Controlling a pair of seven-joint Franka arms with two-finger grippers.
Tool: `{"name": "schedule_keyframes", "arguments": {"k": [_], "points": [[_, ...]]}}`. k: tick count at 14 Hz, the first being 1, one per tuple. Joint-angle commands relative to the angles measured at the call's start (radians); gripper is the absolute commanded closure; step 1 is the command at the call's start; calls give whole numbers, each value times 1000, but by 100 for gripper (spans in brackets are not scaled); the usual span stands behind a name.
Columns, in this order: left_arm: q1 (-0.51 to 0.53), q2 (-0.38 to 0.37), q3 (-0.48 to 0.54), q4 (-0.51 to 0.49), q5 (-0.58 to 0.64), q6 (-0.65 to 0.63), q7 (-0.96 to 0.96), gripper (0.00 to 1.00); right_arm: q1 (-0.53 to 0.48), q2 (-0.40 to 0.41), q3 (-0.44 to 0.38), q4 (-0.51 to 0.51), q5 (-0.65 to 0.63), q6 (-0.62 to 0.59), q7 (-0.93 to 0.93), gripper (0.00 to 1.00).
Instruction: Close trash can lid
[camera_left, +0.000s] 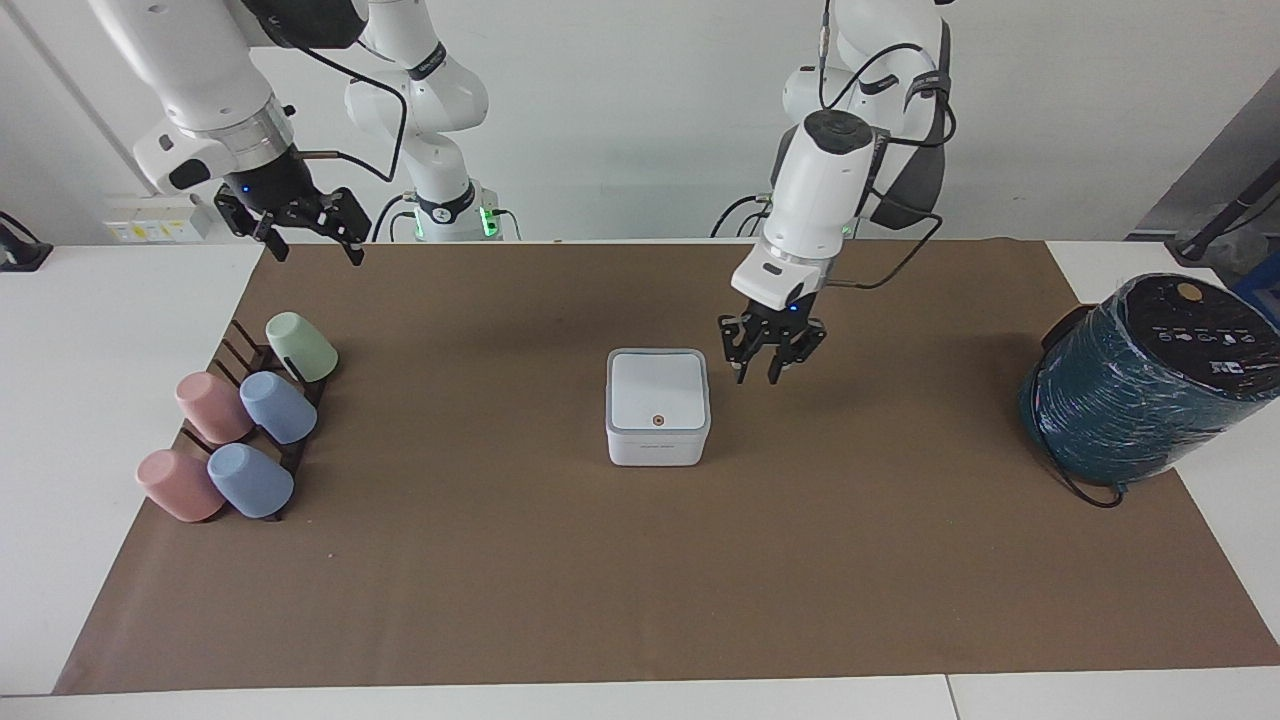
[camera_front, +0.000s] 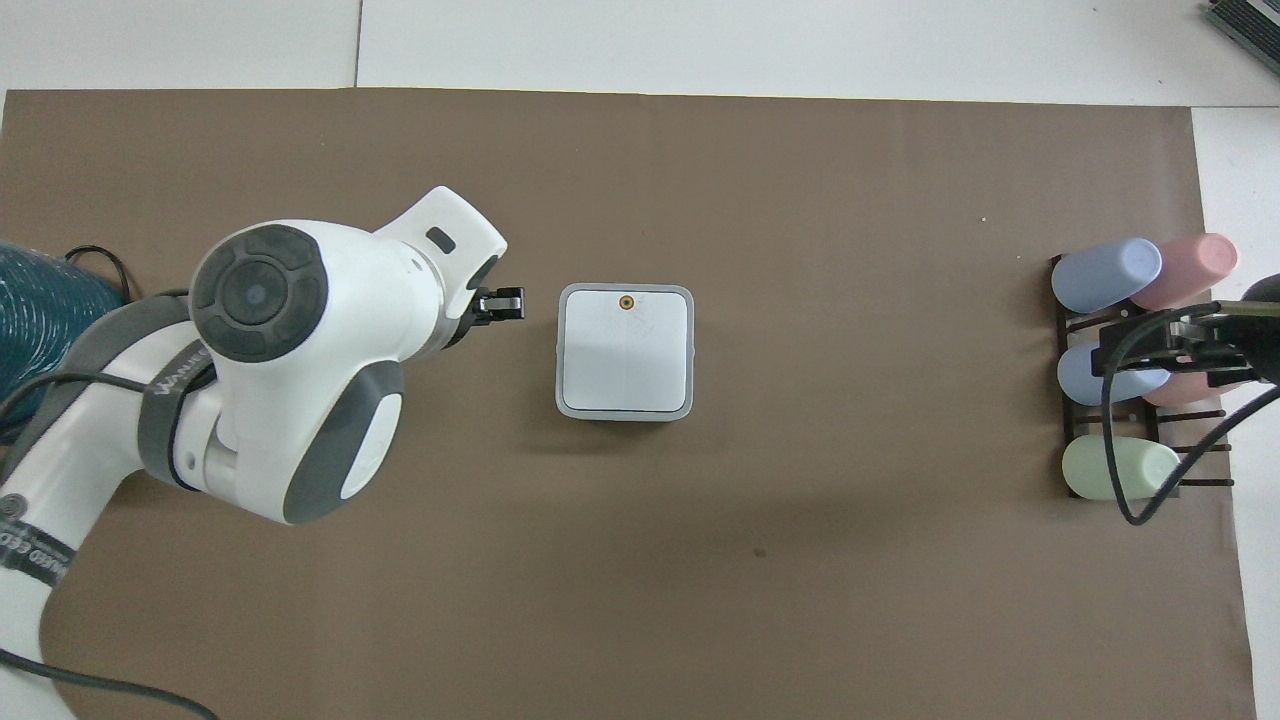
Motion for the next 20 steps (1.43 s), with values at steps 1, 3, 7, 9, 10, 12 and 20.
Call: {"name": "schedule_keyframes", "arguments": {"k": [1, 3, 7, 9, 10, 12, 20], "points": [[93, -66, -8, -26, 12, -40, 88, 0, -6, -29, 5, -36, -7, 22, -22, 0], [157, -86, -8, -4, 12, -58, 139, 0, -5, -29, 5, -36, -9, 21, -21, 0], [294, -75, -7, 177, 10, -266, 378, 0, -5, -29, 5, -36, -7, 21, -22, 0], [332, -69, -7, 265, 10, -357, 435, 0, -5, -29, 5, -36, -8, 21, -22, 0], [348, -67, -7, 306, 13, -409, 448, 0, -5, -29, 5, -36, -9, 21, -22, 0], [362, -72, -4, 352, 9, -501, 464, 0, -5, -29, 5, -36, -7, 21, -22, 0], [375, -141, 1, 288, 2, -639, 460, 0, -5, -32, 5, -37, -9, 21, -24, 0]]}}
